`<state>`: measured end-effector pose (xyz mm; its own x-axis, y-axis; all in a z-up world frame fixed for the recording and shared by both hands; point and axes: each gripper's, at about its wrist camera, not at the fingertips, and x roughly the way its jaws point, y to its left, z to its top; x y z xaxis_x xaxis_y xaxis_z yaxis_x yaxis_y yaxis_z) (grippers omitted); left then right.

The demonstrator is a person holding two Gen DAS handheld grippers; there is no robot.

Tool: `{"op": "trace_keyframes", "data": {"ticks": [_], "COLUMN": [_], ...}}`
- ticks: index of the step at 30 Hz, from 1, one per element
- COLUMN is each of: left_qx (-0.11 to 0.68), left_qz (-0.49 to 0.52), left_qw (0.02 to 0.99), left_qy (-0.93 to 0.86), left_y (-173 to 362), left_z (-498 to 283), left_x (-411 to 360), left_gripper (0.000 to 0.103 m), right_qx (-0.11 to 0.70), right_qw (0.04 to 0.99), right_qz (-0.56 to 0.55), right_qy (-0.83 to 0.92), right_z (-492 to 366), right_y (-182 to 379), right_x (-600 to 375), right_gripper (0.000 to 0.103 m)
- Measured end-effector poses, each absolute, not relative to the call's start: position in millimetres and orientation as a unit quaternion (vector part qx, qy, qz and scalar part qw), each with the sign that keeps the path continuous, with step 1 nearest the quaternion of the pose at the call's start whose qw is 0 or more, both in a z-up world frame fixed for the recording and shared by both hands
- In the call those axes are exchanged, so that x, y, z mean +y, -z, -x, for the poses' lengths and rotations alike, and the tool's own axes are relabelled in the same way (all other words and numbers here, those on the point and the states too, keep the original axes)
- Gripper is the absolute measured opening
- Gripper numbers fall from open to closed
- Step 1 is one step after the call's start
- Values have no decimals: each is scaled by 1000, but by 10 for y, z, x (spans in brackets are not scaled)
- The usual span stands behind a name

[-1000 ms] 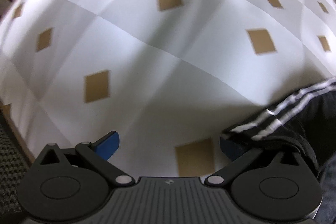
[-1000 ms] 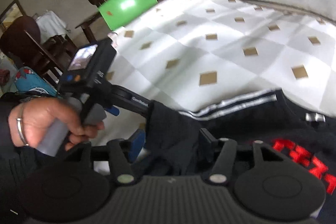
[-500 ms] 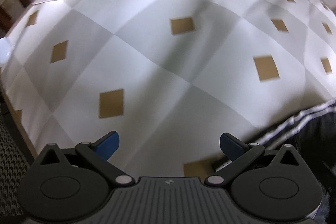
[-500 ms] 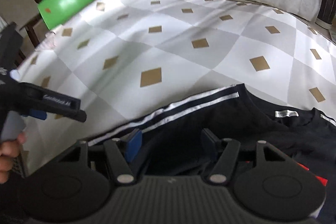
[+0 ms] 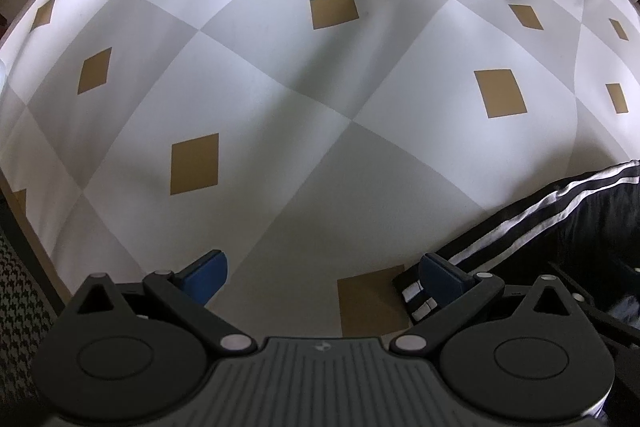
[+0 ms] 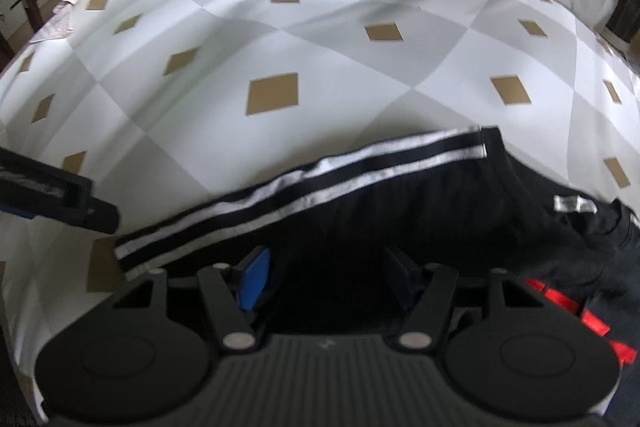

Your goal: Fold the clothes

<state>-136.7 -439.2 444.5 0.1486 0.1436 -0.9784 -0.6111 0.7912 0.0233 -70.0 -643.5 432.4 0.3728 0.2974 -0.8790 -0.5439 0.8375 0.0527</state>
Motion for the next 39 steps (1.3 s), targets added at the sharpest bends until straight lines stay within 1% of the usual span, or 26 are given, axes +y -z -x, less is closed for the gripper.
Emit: {"op": "trace_keyframes", "data": {"ticks": [6,17,22,31,39], "left_qx": [597,607,609,570,585], "left_qz": [206,198,210,228,232], "left_qw": [731,729,724,743,730], "left_qy": [-257,-248,-248,-265,-265], "left_y": [-4447,-4361,-4352,-4589,-4505], "left_z": [1362,1293,1214,1174,1167], "left_x": [-4373,-4443,-4447,-4333,-4295], "left_gripper": [103,103,103,103,103], "right_qx": [469,443,437,438,442], "right_qw": [834,851,854,860,868], "right_qz": [133,124,123,119,90], "right_qy": [-258,-254,-254,-233,-206], "right_z": [731,669,607,264,-117], "right_y": [-4271,-4241,-4228,-4212,-4180], "right_x": [-6404,-6445,-6448,-6328,-6303], "right_gripper": [69,69,69,72,73]}}
